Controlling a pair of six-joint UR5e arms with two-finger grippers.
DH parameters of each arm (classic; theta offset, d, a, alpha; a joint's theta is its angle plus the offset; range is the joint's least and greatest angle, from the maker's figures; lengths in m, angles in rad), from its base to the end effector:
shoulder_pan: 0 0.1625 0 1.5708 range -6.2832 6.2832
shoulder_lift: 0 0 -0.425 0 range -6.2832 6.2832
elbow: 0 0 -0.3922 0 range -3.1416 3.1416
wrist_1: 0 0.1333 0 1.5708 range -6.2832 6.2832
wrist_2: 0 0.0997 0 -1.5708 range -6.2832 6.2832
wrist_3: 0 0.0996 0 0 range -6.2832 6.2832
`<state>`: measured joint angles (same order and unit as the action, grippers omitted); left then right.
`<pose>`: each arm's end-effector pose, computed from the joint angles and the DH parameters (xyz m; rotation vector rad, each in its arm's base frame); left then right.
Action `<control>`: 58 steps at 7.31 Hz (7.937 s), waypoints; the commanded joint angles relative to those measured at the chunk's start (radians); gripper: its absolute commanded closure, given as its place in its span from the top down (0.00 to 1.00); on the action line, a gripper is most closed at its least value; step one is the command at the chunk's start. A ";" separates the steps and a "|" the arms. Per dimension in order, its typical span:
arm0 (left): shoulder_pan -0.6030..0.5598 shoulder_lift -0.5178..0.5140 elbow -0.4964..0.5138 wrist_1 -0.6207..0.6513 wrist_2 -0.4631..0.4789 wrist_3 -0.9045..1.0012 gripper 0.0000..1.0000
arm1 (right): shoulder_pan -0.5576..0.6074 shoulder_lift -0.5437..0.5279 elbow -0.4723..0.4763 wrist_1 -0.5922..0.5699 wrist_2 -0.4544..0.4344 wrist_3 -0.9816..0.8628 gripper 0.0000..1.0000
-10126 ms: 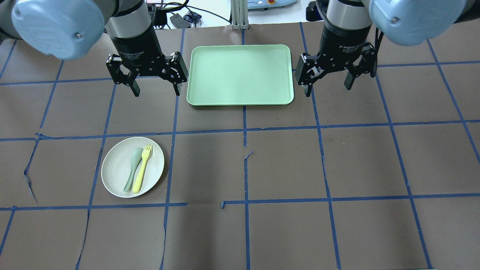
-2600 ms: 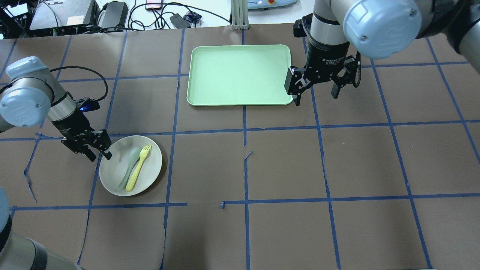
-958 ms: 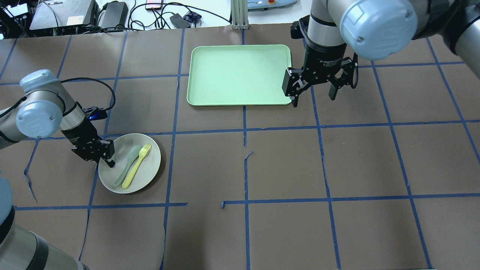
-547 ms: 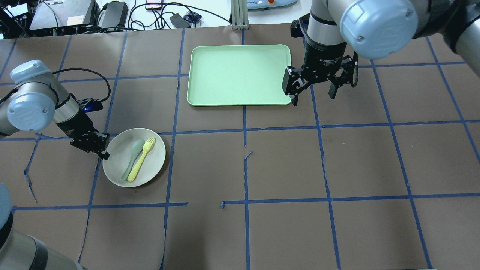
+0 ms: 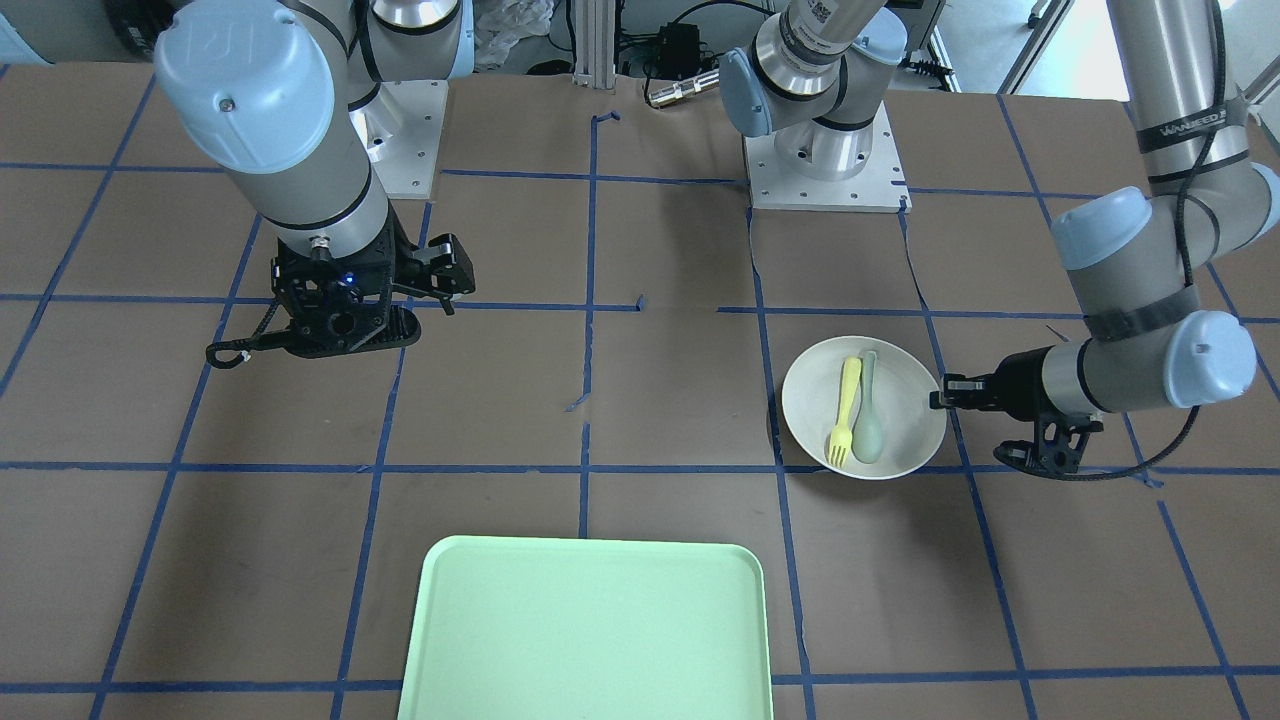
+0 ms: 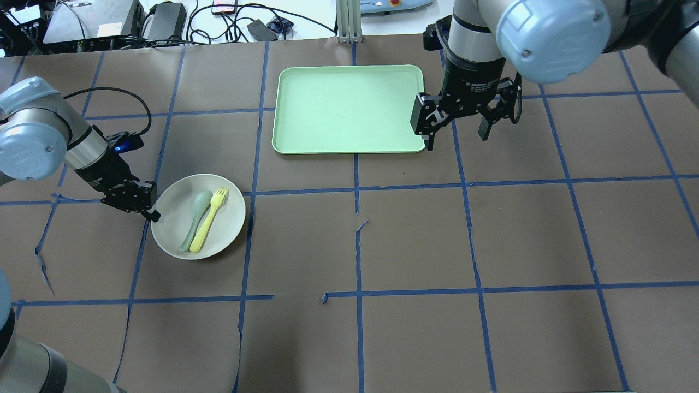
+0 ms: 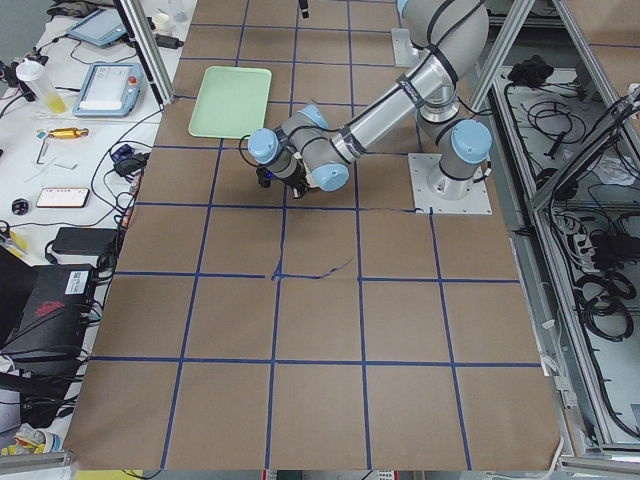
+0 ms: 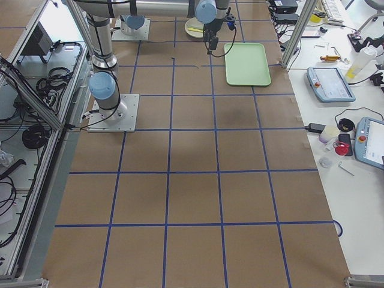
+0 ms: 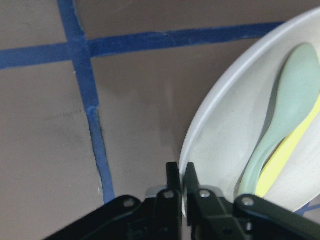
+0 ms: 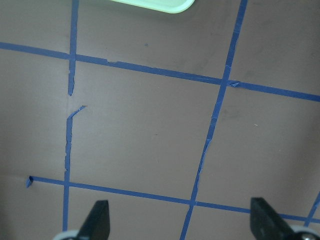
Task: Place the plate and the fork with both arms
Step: 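Carry the white plate with the left gripper onto the green tray, then release the plate and lift the left gripper while the right gripper moves over it, then lower the right gripper and grasp the yellow fork on the plate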
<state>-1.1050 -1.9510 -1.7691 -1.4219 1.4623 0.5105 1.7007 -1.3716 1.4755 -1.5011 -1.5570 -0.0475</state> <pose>0.1118 -0.5432 0.2112 -0.0295 -2.8082 -0.4696 0.2055 -0.5331 0.4231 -0.2748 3.1110 0.2724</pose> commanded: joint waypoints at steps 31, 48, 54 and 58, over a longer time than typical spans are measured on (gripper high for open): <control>-0.349 0.001 0.330 0.035 0.171 -0.592 1.00 | 0.077 0.607 -0.394 -0.553 0.199 0.242 0.61; -0.358 0.033 0.171 0.233 0.194 -0.607 1.00 | 0.086 0.642 -0.296 -0.593 0.199 0.189 0.55; -0.358 0.040 0.168 0.236 0.194 -0.609 1.00 | 0.089 0.649 -0.328 -0.599 0.196 0.178 0.55; -0.358 0.041 0.166 0.236 0.196 -0.609 1.00 | 0.088 0.654 -0.331 -0.608 0.187 0.178 0.55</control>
<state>-1.4630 -1.9095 -1.6025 -1.1858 1.6581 -0.0968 1.7888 -0.7200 1.1450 -2.1066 -1.3625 0.1304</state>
